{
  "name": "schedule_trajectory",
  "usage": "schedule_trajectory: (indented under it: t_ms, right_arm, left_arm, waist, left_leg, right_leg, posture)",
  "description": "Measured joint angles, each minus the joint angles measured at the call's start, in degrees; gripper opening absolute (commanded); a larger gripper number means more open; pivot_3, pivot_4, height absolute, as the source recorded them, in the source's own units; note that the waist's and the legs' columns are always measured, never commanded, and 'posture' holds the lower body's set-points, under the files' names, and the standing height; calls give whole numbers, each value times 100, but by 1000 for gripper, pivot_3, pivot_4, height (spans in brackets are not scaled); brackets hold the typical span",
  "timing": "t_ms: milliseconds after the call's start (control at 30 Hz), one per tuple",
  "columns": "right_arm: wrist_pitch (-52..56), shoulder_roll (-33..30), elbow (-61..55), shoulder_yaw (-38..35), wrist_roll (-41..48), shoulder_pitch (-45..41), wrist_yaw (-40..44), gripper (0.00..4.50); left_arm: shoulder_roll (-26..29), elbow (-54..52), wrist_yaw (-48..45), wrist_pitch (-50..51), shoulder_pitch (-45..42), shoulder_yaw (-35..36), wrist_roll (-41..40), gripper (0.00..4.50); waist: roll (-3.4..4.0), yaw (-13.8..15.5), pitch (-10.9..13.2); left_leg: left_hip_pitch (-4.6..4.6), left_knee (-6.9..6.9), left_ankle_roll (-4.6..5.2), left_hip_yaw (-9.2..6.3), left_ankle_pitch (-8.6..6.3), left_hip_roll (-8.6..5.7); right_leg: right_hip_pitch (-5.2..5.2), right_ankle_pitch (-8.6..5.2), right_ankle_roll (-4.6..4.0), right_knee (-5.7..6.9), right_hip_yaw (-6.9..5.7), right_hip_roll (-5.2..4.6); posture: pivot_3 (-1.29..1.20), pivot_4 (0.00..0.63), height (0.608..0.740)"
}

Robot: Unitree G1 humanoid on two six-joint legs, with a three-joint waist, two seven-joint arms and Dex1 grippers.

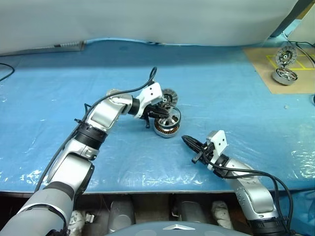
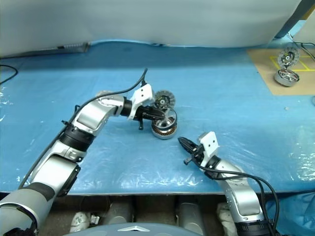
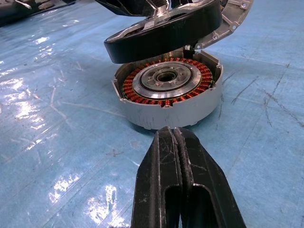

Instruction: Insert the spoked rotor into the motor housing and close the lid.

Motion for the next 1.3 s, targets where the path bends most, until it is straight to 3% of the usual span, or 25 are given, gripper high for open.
schedule_trajectory:
  t_ms: [500,1300]
  right_arm:
    - [-103,8,108,8,-89,54,-44,0]
    - [-109,19,155,14,-250,21,-229,0]
  left_arm:
    - [106,229,-236,-240,-62,-142,232,418]
    - [-189,624,-96,-756,-13,-202,446,418]
  waist:
    - [0,5,0]
    - [0,7,0]
  left_leg:
    - [-1,-1,0,0,0,0]
    - [10,0,1,-1,0,-1]
  right_leg:
    - [0,0,0,-1,0,0]
    - [11,0,0,-1,-1,-3]
  posture:
    - [0,150,740]
    - [0,150,740]
